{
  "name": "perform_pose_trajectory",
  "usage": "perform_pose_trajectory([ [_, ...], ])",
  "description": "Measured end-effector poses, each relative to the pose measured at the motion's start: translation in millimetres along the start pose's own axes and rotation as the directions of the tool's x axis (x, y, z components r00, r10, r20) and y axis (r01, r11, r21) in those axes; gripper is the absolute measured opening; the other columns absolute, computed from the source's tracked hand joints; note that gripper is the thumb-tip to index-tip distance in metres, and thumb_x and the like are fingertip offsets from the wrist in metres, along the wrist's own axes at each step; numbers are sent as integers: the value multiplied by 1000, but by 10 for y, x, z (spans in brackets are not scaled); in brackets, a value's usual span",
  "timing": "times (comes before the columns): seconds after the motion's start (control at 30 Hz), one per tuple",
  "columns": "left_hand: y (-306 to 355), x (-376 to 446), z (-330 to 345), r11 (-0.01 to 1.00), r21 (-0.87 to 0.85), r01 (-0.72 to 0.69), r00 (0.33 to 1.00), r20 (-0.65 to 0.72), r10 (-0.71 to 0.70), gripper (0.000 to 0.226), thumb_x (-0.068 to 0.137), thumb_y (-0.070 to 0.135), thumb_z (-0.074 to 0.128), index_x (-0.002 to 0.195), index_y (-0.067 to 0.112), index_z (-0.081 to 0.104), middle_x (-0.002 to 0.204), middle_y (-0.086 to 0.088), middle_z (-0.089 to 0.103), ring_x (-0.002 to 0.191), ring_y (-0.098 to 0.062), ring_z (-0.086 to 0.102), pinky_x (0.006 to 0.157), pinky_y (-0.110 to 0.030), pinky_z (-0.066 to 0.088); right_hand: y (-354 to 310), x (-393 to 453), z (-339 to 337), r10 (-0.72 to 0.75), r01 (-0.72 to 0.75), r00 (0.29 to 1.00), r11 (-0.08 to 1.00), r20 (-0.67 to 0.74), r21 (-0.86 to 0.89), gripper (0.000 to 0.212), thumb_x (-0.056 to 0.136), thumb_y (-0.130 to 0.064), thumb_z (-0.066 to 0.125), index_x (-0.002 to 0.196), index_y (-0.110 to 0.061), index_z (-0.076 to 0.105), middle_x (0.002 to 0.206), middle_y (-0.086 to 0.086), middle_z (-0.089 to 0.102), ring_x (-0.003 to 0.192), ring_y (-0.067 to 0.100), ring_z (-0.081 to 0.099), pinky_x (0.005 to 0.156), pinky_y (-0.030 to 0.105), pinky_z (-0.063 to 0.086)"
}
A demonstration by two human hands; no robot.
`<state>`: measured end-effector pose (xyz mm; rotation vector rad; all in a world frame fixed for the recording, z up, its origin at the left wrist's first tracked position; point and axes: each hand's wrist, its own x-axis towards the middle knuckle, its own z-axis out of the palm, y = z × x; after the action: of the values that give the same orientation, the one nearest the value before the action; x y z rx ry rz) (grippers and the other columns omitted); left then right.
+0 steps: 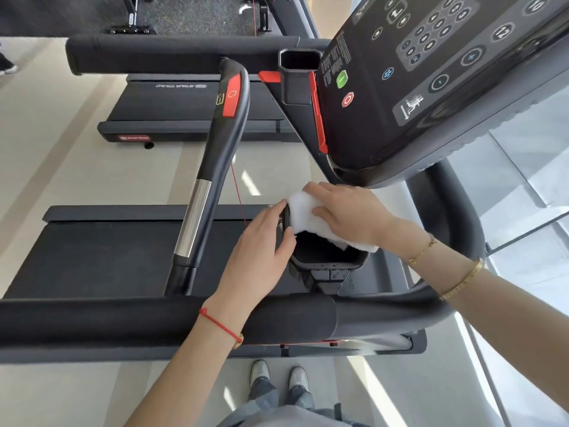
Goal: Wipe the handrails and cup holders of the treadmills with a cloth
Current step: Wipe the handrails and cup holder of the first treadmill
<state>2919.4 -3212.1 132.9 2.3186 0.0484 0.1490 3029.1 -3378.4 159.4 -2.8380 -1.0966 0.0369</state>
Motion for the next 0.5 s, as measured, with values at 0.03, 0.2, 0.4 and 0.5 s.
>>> perform_pose_trajectory([
  [0.03,0,4,-1,1000,-5,-1,1000,-2,1,50,101,32,44,150,27,34,140,11,47,126,-6,44,95,-18,34,8,33,-5,-33,32,999,999,13,39,32,99,-26,42,131,-21,40,115,-2,58,96,27,58,65,34,38],
  [0.2,9,3,-18,1000,-22,6,1000,12,-6,51,100,32,43,150,27,34,140,11,48,124,-8,46,98,-24,39,61,-91,13,-8,11,1000,977,-15,213,40,99,-24,48,139,-22,41,124,0,55,112,25,51,86,38,43],
  [0.4,11,-4,-26,1000,-18,2,1000,13,-2,52,100,34,43,151,29,32,139,10,48,122,-9,48,100,-24,39,132,-347,23,-33,46,999,929,-42,367,60,96,-12,53,150,-19,28,140,5,39,126,24,34,91,14,17],
  [0.5,2,5,-15,1000,-24,14,1000,12,-14,52,100,34,43,151,28,33,139,11,48,120,-6,47,96,-20,36,77,-148,7,-97,95,995,970,-2,225,59,95,-13,52,149,-21,30,137,2,45,119,26,42,99,27,30],
])
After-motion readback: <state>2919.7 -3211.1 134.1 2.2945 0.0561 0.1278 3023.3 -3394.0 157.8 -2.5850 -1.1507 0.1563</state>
